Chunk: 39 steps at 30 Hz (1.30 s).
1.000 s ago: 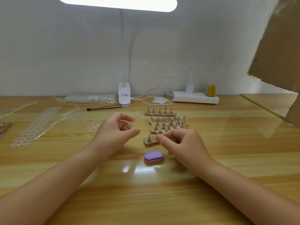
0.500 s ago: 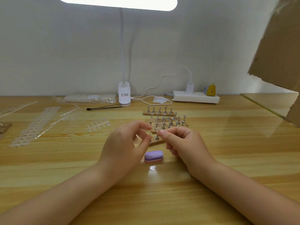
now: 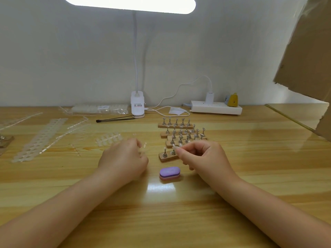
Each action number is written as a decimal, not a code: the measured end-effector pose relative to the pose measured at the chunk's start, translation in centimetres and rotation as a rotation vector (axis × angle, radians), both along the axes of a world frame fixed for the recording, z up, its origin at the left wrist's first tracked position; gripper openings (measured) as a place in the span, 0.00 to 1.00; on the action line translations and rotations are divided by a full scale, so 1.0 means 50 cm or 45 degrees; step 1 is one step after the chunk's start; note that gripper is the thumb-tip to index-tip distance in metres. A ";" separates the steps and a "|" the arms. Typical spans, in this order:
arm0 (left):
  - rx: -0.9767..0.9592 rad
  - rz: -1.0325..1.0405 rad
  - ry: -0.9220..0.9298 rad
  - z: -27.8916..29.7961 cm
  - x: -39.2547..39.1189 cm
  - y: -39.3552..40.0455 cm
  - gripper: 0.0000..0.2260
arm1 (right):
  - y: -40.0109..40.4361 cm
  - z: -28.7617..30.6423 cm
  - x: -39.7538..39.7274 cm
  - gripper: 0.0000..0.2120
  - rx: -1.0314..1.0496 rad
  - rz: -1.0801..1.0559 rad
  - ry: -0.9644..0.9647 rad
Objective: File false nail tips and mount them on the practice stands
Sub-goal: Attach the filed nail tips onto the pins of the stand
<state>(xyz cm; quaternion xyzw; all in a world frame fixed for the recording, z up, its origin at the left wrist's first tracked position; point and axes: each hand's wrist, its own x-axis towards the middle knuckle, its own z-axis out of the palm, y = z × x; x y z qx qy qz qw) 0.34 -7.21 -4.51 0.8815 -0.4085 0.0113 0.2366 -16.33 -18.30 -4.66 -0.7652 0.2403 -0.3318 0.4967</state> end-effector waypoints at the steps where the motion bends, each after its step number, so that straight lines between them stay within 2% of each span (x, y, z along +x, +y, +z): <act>1: 0.077 0.021 -0.044 -0.002 0.003 -0.001 0.15 | -0.001 0.000 0.000 0.07 0.027 0.010 -0.007; 3: 0.111 0.077 -0.303 -0.006 0.003 -0.003 0.19 | -0.002 0.000 0.000 0.06 0.069 0.029 -0.011; 5: -0.078 -0.014 -0.440 -0.005 -0.008 -0.001 0.20 | -0.004 0.000 0.000 0.05 0.106 0.061 -0.010; 8: -0.417 -0.413 -0.285 0.002 -0.038 0.000 0.15 | -0.004 0.000 -0.002 0.03 0.157 0.152 -0.012; 11: -0.558 -0.619 -0.318 -0.003 -0.055 0.002 0.06 | -0.003 -0.001 -0.003 0.03 0.213 0.225 -0.027; 13: -0.593 -0.634 -0.334 -0.005 -0.057 0.004 0.05 | -0.005 0.000 -0.002 0.03 0.270 0.248 -0.033; 16: -0.617 -0.623 -0.405 -0.005 -0.055 0.004 0.09 | -0.007 0.000 -0.001 0.04 0.312 0.285 -0.020; 20: -0.467 -0.696 -0.659 -0.005 -0.056 0.004 0.15 | -0.011 -0.001 0.000 0.08 0.402 0.303 0.011; 24: -0.170 -0.625 -0.486 -0.002 -0.067 0.008 0.25 | -0.022 -0.007 0.003 0.04 0.496 0.221 -0.031; 26: -0.085 -0.647 -0.449 -0.009 -0.060 0.008 0.25 | -0.028 -0.009 0.005 0.03 0.587 0.197 -0.084; 28: -0.168 -0.703 -0.393 -0.009 -0.054 0.008 0.17 | -0.031 -0.009 0.007 0.02 0.670 0.194 -0.146; 30: -0.412 -0.679 -0.348 -0.005 -0.046 0.007 0.07 | -0.034 -0.008 0.009 0.01 0.739 0.196 -0.203; 32: -0.688 -0.610 -0.420 -0.003 -0.042 0.005 0.09 | -0.034 -0.006 0.011 0.02 0.801 0.217 -0.236; 34: -0.845 -0.669 -0.613 -0.003 -0.051 0.002 0.11 | -0.029 -0.005 0.012 0.02 0.855 0.279 -0.235; 36: -0.866 -0.775 -0.755 -0.006 -0.060 -0.001 0.09 | -0.021 -0.004 0.010 0.03 0.878 0.372 -0.201; 39: -0.793 -0.683 -0.860 -0.004 -0.045 0.002 0.07 | -0.016 0.000 0.008 0.02 0.864 0.468 -0.139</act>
